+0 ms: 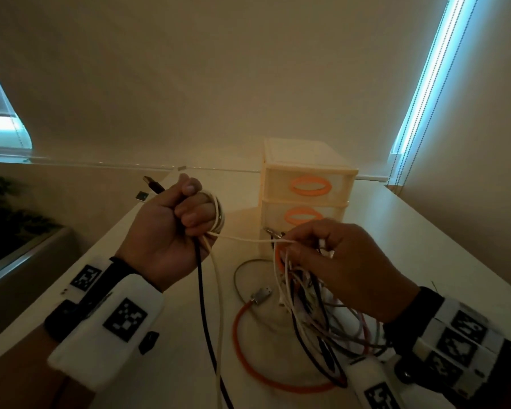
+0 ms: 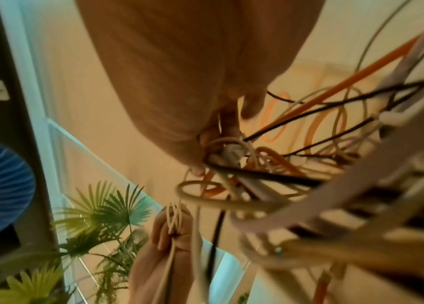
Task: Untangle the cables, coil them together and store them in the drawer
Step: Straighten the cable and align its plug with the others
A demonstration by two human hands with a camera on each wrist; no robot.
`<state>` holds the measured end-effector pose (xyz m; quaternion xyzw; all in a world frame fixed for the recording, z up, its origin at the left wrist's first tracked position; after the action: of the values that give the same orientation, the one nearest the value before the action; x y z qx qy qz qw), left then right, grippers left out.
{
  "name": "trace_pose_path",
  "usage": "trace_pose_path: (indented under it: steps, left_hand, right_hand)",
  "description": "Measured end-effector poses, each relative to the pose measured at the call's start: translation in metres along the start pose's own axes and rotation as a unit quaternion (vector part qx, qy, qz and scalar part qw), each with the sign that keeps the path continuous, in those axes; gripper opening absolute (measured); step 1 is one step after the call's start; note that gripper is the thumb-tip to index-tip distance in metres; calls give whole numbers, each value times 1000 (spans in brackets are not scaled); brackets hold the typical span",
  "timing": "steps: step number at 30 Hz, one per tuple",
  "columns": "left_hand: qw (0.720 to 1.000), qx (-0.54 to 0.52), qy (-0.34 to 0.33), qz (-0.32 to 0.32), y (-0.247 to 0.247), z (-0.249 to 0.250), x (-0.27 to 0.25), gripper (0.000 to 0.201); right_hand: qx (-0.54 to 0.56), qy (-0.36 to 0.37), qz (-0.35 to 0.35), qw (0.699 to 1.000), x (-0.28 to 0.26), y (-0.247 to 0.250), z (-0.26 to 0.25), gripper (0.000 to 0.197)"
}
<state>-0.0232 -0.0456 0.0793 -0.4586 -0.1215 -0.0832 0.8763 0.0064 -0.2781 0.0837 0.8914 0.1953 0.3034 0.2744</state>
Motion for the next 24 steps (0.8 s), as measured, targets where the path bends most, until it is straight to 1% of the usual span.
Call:
trace_pose_path:
  steps: [2, 3, 4, 5, 7, 9, 10, 12, 13, 14, 15, 17, 19, 22, 24]
  left_hand:
    - [1000, 19, -7, 20, 0, -1, 0, 42]
    - [999, 25, -10, 29, 0, -2, 0, 43]
    - [999, 26, -12, 33, 0, -3, 0, 44]
    - [999, 24, -12, 34, 0, -4, 1, 45]
    - [999, 23, -13, 45, 2, -3, 1, 44]
    - [998, 30, -16, 54, 4, -2, 2, 43]
    - [998, 31, -16, 52, 3, -1, 2, 43]
    - [999, 29, -12, 43, 2, -3, 2, 45]
    - [999, 29, -10, 40, 2, -4, 2, 45]
    - [999, 28, -11, 37, 2, -4, 2, 45]
    - [999, 28, -15, 34, 2, -3, 2, 45]
    - [998, 32, -30, 34, 1, 2, 1, 45]
    - [997, 39, -48, 39, 1, 10, 1, 44]
    - [997, 44, -55, 44, 3, 14, 1, 43]
    - [997, 45, -47, 42, 4, 9, 2, 44]
  right_hand:
    - [-5, -23, 51, 998, 1, 5, 3, 3]
    - [-3, -42, 58, 997, 3, 7, 5, 6]
    - [-2, -61, 51, 997, 5, 9, 4, 10]
    - [11, -80, 28, 996, 7, 10, 3, 12]
    - [98, -115, -42, 988, 10, 12, -3, 15]
    - [225, -139, -102, 959, 12, 17, -8, 14]
    - [280, -145, -120, 941, 12, 20, -10, 15]
    - [361, -152, -136, 910, 15, 27, -12, 14]
    - [385, -153, -135, 900, 17, 30, -12, 11]
    - [391, -152, -133, 898, 20, 33, -13, 12]
    - [381, -152, -135, 902, 23, 34, -13, 17]
    - [338, -154, -160, 915, 26, 35, -14, 25]
    - [312, -167, -178, 918, 29, 35, -12, 25]
    - [311, -171, -154, 922, 36, 44, -9, 25]
    - [301, -130, -99, 939, 42, 49, -10, 26]
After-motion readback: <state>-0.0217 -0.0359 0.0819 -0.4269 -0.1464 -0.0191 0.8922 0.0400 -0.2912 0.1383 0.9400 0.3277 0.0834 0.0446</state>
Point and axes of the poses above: each hand's wrist, its own x-axis towards the middle knuckle, its own y-axis out of the back of the hand, z = x × y, the point moved 4 cm from there along x, towards the middle knuckle, and after that the axes turned 4 degrees about -y, right-handed, at the moved point
